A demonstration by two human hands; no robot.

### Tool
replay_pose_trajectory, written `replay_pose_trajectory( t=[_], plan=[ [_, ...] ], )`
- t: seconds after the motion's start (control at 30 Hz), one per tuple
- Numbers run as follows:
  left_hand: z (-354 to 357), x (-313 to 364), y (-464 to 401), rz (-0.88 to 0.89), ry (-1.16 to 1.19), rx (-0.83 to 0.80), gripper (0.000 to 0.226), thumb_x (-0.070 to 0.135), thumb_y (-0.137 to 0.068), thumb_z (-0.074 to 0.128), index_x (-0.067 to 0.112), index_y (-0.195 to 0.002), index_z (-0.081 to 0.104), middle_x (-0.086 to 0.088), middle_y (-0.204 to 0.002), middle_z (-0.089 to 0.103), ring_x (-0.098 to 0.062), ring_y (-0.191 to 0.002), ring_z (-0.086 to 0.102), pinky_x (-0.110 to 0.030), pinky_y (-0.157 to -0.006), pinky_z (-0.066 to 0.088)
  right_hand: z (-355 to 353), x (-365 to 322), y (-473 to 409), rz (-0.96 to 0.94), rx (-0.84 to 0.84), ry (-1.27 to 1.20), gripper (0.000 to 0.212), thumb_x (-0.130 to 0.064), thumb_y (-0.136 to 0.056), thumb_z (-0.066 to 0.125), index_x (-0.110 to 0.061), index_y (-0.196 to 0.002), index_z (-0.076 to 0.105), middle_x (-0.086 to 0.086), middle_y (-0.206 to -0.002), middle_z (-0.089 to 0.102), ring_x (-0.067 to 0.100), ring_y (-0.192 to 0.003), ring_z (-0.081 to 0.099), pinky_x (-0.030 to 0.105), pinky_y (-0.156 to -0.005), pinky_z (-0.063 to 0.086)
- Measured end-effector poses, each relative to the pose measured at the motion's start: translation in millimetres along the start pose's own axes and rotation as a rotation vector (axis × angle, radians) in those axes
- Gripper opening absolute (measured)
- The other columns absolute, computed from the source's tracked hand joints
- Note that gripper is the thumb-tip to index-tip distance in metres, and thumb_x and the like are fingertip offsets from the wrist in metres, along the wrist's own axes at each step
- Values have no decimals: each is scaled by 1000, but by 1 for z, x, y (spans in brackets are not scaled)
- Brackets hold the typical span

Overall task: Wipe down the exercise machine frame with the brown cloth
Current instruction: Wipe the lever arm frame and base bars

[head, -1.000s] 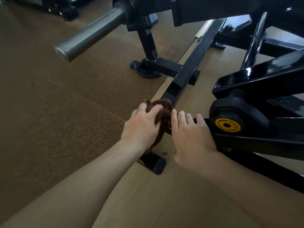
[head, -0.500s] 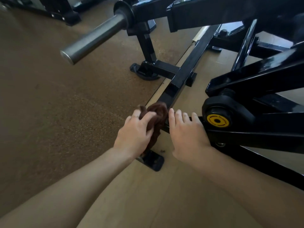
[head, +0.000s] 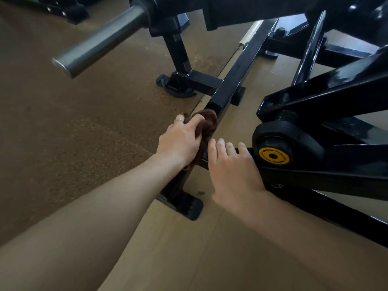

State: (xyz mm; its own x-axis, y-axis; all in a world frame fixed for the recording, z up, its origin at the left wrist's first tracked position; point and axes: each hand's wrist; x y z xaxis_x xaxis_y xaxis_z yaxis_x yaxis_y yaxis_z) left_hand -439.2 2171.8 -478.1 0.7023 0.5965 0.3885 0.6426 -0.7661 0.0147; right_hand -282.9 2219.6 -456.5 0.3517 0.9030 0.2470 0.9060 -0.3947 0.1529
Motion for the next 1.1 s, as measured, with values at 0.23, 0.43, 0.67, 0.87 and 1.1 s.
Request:
replay_pose_trajectory(
  t=[0.23,0.43,0.67,0.87,1.1],
  plan=[
    [6,15,-55,5,40,-26,30,43,-105,43,42,-136,42,-14,-140,44,-37,-114,59,-53,-90,55,-2,1,-1,8,6,-50,103,-42,-84,75,2,-157,18,27,-159,35,40,-143,43,51,-119,31],
    [-1,-8,7,4,118,-17,30,43,-104,45,47,-134,44,-12,-143,42,-34,-113,60,-53,-87,59,-7,-1,11,-23,-13,111,121,-61,-88,64,5,-158,-10,33,-165,13,46,-154,18,56,-126,8],
    [-10,-31,87,86,77,32,27,38,-104,50,42,-131,51,-1,-128,49,-23,-111,56,-47,-84,59,-9,11,90,-99,-68,102,84,-21,-105,42,3,-152,-23,33,-164,-21,45,-155,-14,53,-117,-20],
    [-10,9,61,187,287,152,26,35,-103,52,39,-129,52,-1,-131,50,-20,-118,55,-36,-89,55,-26,41,130,20,119,-124,56,-14,-62,88,-1,-115,74,23,-121,68,40,-113,67,52,-100,53],
    [16,59,54,336,345,96,30,27,-100,57,30,-130,57,7,-129,57,-14,-114,56,-45,-92,55,-37,49,114,43,411,-75,16,-13,-85,66,-10,-101,64,11,-100,61,30,-91,57,46,-92,44]
  ],
)
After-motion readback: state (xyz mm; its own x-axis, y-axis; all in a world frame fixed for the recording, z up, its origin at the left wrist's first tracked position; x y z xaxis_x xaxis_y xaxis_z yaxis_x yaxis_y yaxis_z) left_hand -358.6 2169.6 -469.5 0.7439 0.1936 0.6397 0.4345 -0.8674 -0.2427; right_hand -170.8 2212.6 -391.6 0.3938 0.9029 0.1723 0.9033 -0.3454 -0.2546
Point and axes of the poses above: each hand's wrist, its own y-axis away from the middle knuckle, its own z-axis out of the palm, x = y × z
